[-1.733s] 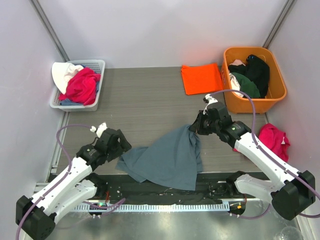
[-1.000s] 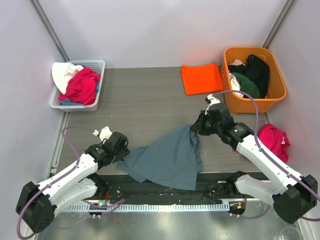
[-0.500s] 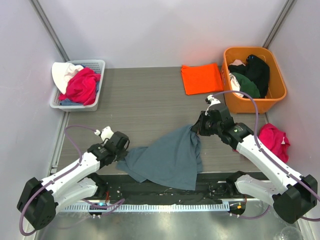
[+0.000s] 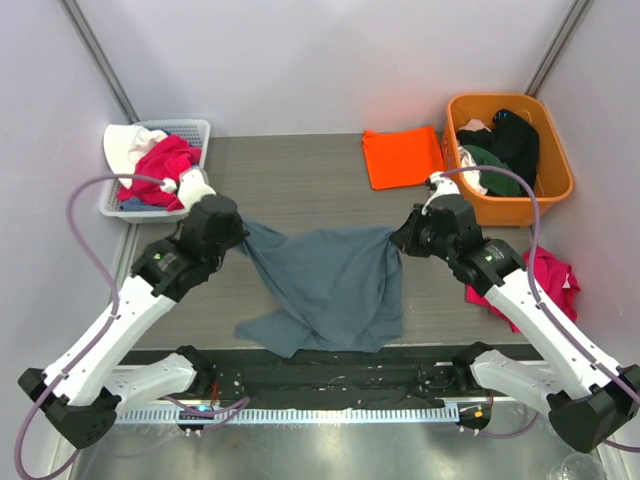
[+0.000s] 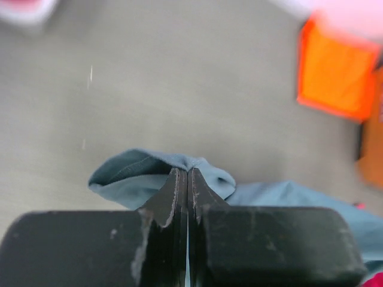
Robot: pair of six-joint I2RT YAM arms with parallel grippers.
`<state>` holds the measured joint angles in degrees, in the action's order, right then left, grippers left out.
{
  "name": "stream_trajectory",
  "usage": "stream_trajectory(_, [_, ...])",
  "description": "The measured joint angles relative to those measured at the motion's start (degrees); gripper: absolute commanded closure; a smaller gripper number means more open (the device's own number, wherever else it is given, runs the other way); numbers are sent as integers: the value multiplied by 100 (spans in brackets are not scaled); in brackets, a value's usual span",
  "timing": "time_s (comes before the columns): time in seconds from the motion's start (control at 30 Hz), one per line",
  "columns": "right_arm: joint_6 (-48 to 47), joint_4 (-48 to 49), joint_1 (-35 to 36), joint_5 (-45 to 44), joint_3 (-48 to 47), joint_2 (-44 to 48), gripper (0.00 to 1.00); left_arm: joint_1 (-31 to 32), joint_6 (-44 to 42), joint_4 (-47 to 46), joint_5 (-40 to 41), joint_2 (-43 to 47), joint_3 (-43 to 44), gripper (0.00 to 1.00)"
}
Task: Fold and stack the t-shirts
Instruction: Move the tshirt to the center of the board
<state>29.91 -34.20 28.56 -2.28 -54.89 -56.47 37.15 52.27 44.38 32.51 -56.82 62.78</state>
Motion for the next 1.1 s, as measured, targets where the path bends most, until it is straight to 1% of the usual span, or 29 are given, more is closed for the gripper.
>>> stream_trajectory(0.1, [-81,-17,0,-223,-398,-7,99,-2,-507,28,356,-92,938,100])
stream_trajectory(0.2, [-166,-11,0,-400,-688,-85,99,-2,-833,46,560,-201,1355,100])
stream_trajectory(0.27, [-221,2,0,-507,-809,-179,99,-2,-977,55,632,-282,1434,100])
stream_trajectory(0.5, [-321,28,0,-920,-879,-782,99,-2,-1228,227,673,-428,1344,100])
stream_trajectory(0.6, [-404,107,0,-1014,-868,-1134,99,-2,-1250,175,682,-398,1102,100])
stream_trajectory(0.73, [-590,380,-4,-1209,-870,-1832,99,-2,-1272,166,678,-466,686,100])
stream_trajectory(0.87, [-798,527,-39,-1290,-1381,-2835,99,-2,-1368,129,691,-649,540,100])
stream_trajectory(0.93, [-907,651,-63,-1305,-1823,-3370,99,-2,-1403,81,710,-737,505,100])
stream_trajectory(1.1, [-1093,1027,-109,-1303,-2732,-4341,98,-33,-1532,-68,758,-892,487,100])
